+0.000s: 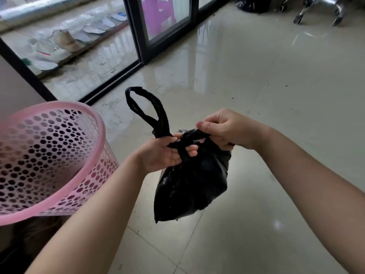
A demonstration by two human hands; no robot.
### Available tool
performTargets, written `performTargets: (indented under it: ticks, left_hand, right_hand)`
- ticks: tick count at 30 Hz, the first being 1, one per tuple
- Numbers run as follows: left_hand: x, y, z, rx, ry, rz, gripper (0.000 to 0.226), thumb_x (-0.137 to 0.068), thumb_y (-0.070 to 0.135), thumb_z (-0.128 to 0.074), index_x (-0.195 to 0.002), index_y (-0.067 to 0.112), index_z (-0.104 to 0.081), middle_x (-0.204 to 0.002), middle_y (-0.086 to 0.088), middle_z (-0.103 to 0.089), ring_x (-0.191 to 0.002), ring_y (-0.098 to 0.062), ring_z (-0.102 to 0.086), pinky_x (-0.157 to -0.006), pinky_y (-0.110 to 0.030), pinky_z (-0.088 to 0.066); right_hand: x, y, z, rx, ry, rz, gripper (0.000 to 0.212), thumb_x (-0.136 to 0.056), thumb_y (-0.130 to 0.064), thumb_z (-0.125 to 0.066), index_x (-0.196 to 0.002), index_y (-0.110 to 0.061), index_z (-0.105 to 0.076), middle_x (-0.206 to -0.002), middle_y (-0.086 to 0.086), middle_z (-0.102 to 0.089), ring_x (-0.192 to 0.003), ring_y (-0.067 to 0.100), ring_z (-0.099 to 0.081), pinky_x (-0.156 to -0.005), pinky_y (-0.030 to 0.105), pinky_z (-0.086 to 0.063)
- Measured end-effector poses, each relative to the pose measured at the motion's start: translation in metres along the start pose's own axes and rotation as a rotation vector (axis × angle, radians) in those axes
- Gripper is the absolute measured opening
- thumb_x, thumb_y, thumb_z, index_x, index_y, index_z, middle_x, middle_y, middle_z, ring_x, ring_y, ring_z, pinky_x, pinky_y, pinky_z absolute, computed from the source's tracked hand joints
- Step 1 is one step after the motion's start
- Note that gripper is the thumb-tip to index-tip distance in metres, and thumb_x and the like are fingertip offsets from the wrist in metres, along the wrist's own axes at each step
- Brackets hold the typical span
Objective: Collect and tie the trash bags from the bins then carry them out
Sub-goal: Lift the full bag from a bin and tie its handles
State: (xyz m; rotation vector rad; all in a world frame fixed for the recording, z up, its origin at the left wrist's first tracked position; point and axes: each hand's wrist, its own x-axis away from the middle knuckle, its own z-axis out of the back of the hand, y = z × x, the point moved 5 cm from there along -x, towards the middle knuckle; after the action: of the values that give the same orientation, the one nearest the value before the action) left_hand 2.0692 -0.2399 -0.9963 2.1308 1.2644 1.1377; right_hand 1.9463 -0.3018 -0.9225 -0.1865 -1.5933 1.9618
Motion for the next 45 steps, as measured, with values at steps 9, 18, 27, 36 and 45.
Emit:
performTargets:
  ticks: [9, 18, 27, 36, 45]
  left_hand:
    - [-0.015, -0.005, 0.015, -0.008, 0.237, -0.124, 0.039, -0.089, -0.004, -0.032, -0.07, 0.01, -0.063, -0.054, 0.0, -0.07, -0.038, -0.007, -0.058, -0.043, -0.011, -0.048]
    - [-0.011, -0.012, 0.016, -0.538, 0.147, -0.074, 0.04, -0.076, -0.019, -0.055, -0.053, 0.012, -0.047, -0.048, 0.006, -0.059, -0.043, -0.003, -0.055, -0.041, -0.01, -0.042]
    - [-0.015, -0.015, -0.004, -0.825, 0.035, 0.007, 0.046, -0.063, -0.008, -0.061, -0.034, 0.024, -0.046, -0.052, 0.012, -0.058, -0.055, -0.003, -0.055, -0.061, -0.016, -0.044]
    - [-0.018, -0.018, 0.03, -1.022, 0.825, -0.367, 0.032, -0.075, -0.01, -0.055, -0.098, 0.011, -0.056, -0.086, -0.013, -0.058, -0.081, -0.018, -0.051, -0.059, -0.021, -0.029]
    - [-0.022, -0.029, 0.03, -0.214, 0.556, -0.009, 0.032, -0.088, -0.009, -0.036, -0.075, 0.012, -0.057, -0.04, 0.002, -0.061, -0.037, -0.007, -0.059, -0.037, -0.01, -0.043]
  right_hand:
    - [0.014, 0.088, -0.019, -0.017, -0.324, -0.355, 0.039, -0.099, -0.019, -0.032, -0.066, -0.012, -0.052, -0.032, -0.012, -0.034, -0.031, 0.003, -0.03, -0.037, 0.014, -0.036]
    - [0.003, 0.069, 0.009, 0.738, 0.07, -0.079, 0.018, -0.085, -0.015, -0.057, -0.1, -0.011, -0.067, -0.105, 0.007, -0.067, -0.092, 0.015, -0.057, -0.075, 0.012, -0.037]
    - [-0.007, 0.077, -0.015, 0.769, -0.212, -0.094, 0.037, -0.079, -0.003, -0.054, -0.115, -0.007, -0.06, -0.154, -0.007, -0.025, -0.145, 0.015, -0.004, -0.118, 0.037, -0.007]
    - [-0.012, 0.082, -0.036, 0.576, -0.054, -0.088, 0.03, -0.077, -0.001, -0.053, -0.052, -0.015, -0.049, -0.068, 0.018, -0.056, -0.067, 0.024, -0.049, -0.06, 0.028, -0.038]
    - [-0.006, 0.101, -0.027, 0.478, -0.009, -0.211, 0.012, -0.081, -0.007, -0.054, -0.077, -0.014, -0.062, -0.08, 0.007, -0.059, -0.077, 0.014, -0.052, -0.06, 0.016, -0.037]
